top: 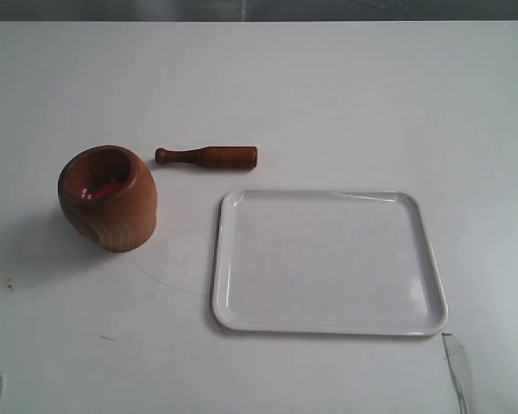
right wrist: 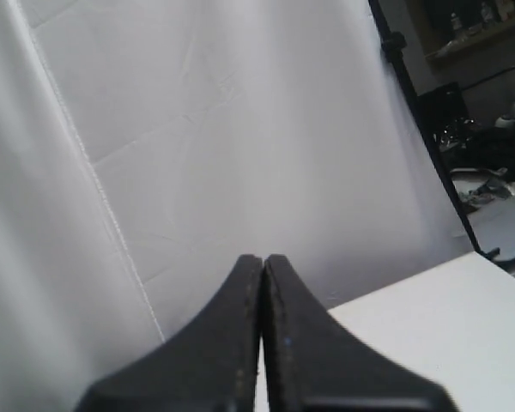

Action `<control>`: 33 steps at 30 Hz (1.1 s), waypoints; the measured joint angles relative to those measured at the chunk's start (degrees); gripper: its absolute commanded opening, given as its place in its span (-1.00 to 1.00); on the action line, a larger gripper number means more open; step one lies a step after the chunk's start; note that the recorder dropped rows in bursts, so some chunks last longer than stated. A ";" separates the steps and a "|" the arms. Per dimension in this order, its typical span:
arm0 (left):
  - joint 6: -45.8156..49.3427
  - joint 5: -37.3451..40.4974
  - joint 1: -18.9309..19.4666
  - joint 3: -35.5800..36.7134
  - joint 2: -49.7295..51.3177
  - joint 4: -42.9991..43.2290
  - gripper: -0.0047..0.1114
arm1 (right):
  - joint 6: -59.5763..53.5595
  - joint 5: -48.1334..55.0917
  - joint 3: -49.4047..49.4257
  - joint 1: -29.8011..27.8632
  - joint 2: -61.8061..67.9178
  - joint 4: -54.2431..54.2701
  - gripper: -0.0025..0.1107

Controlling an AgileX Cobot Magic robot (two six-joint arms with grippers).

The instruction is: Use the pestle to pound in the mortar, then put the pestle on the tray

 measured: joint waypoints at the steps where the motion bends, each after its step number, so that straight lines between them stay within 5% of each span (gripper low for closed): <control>1: 0.00 0.00 0.00 0.00 0.00 0.00 -0.92 | 0.00 0.23 -1.27 0.00 -0.09 0.00 -0.96; 12: 0.00 0.00 0.00 0.00 0.00 0.00 -0.92 | -0.40 8.15 -24.16 0.00 3.11 -14.06 -0.96; 17: 0.00 0.00 0.00 0.00 0.00 0.00 -0.92 | -10.48 15.89 -34.05 0.00 13.59 -15.39 -0.96; 22: 0.00 0.00 0.00 0.00 0.00 0.00 -0.92 | -28.89 24.28 -42.16 0.00 26.61 -5.66 -0.96; 27: 0.00 0.00 0.00 0.00 0.00 0.00 -0.92 | -58.65 45.98 -56.58 0.00 51.31 15.66 -0.96; 33: 0.00 0.00 0.00 0.00 0.00 0.00 -0.92 | -62.30 57.23 -71.82 1.90 73.78 18.46 -0.96</control>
